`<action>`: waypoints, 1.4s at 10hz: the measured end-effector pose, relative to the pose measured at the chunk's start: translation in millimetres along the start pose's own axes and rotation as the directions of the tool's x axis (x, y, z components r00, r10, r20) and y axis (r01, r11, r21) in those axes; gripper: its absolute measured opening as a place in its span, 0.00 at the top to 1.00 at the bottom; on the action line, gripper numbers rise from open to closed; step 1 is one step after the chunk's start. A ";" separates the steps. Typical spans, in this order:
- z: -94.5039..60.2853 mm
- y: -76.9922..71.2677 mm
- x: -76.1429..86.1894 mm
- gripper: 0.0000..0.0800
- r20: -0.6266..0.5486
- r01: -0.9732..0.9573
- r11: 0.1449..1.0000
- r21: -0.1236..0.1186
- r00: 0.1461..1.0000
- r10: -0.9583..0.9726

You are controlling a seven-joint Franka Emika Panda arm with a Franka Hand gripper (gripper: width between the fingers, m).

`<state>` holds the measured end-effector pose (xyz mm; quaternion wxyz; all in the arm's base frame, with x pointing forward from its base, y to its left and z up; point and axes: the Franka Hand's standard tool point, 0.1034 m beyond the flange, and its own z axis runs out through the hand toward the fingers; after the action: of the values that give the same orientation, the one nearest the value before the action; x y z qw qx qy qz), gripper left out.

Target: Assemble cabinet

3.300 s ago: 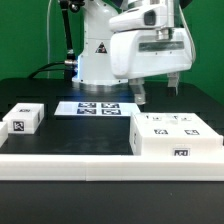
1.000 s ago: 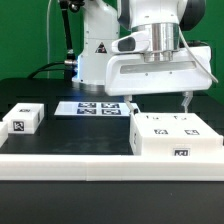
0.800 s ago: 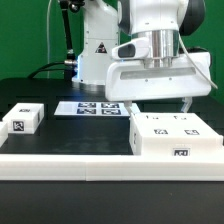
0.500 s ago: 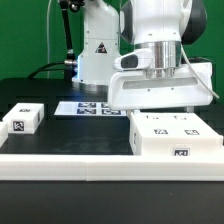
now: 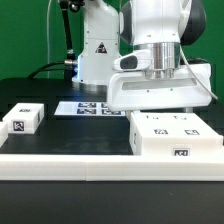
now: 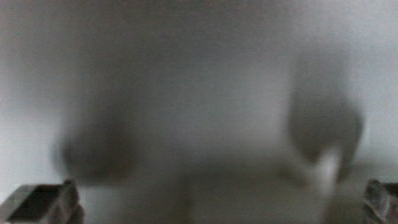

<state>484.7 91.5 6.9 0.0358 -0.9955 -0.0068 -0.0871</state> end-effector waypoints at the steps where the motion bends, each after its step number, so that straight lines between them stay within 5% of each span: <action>1: 0.4 -1.5 1.7 0.00 -0.003 0.003 1.000 0.001 1.000 -0.003; 8: 2.6 4.0 8.9 0.00 -0.023 0.020 1.000 -0.004 1.000 -0.020; 10: 2.5 5.0 9.0 0.33 -0.023 0.031 0.999 -0.005 0.999 -0.031; 11: 2.6 4.2 8.9 0.33 -0.023 0.034 0.999 -0.005 0.999 -0.034; 13: 3.1 3.5 7.5 0.75 -0.018 0.049 0.999 -0.005 0.999 -0.049; 14: 3.3 3.5 7.1 0.87 -0.017 0.050 0.999 -0.004 0.999 -0.050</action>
Offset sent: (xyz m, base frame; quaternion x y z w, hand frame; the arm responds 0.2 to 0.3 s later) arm 0.0156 -0.0043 -0.0177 -0.0147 0.0225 0.0012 0.9996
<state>492.4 88.3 4.7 0.0317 -0.9944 -0.0314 -0.0962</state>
